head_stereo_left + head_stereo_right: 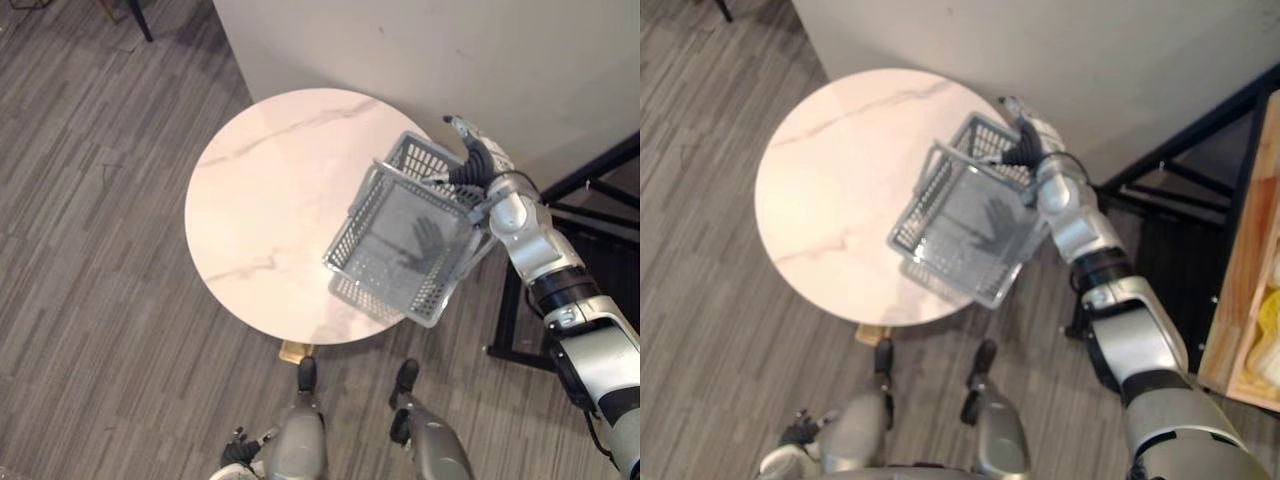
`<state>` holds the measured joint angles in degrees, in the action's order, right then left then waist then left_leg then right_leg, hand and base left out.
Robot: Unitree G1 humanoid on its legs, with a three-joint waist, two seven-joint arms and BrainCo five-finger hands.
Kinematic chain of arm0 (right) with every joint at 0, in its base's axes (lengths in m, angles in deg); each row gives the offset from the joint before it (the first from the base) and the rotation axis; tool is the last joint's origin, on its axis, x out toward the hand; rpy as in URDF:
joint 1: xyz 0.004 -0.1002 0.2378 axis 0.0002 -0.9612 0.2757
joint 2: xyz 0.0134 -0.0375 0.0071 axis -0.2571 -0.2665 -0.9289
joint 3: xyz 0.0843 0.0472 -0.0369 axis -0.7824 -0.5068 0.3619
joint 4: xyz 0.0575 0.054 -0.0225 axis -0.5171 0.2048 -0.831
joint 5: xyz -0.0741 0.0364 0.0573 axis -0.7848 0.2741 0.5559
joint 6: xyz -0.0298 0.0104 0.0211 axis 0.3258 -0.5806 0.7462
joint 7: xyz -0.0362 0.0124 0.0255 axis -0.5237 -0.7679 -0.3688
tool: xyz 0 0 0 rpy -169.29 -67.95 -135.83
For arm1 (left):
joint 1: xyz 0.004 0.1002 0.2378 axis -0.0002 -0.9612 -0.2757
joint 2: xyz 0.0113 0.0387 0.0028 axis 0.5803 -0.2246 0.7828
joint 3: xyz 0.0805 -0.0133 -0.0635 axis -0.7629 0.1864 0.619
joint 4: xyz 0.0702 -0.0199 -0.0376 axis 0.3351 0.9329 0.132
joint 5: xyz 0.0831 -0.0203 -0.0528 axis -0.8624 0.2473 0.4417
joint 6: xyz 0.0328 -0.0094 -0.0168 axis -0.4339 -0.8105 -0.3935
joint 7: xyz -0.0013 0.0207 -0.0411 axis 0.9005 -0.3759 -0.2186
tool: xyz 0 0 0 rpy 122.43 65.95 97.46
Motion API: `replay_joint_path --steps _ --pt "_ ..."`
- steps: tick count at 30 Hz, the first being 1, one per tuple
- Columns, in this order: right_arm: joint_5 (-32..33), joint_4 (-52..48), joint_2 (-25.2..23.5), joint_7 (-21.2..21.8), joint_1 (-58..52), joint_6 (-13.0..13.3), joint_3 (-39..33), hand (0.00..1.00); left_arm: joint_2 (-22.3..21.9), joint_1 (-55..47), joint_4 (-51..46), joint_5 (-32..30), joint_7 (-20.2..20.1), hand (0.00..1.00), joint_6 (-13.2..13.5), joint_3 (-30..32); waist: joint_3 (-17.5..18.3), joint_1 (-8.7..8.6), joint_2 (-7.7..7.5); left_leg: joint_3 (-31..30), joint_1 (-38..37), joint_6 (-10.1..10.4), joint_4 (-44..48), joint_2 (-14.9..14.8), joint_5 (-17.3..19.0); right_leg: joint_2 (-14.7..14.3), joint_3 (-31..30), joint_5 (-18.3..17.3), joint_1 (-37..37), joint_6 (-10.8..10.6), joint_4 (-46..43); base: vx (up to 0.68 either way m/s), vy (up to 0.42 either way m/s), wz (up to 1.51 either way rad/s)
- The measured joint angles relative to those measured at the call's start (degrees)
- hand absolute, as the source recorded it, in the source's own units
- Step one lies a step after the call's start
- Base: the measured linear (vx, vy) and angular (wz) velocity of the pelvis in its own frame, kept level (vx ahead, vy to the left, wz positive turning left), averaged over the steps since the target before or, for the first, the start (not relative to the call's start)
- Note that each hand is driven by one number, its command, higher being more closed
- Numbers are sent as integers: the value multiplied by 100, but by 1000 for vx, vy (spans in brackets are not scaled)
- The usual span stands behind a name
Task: Pick vegetable in the basket
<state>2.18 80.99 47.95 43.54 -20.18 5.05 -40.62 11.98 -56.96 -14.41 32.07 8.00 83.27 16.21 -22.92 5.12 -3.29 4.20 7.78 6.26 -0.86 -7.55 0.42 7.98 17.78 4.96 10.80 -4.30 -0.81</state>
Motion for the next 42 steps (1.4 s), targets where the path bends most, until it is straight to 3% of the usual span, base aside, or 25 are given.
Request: replay_joint_path --steps 24,42 --pt "-221 -424 -407 249 -474 10 426 0 120 19 -8 -182 5 0 2 -3 -32 6 -62 -6 29 -1 0 -17 -1 -27 -66 2 21 -2 21 0 0 0" --pt "-220 568 -447 100 -37 -116 123 0 125 116 -9 -181 154 0 9 -79 -177 41 -86 -154 214 -17 9 -6 -65 -14 29 2 118 -2 8 4 -5 3"
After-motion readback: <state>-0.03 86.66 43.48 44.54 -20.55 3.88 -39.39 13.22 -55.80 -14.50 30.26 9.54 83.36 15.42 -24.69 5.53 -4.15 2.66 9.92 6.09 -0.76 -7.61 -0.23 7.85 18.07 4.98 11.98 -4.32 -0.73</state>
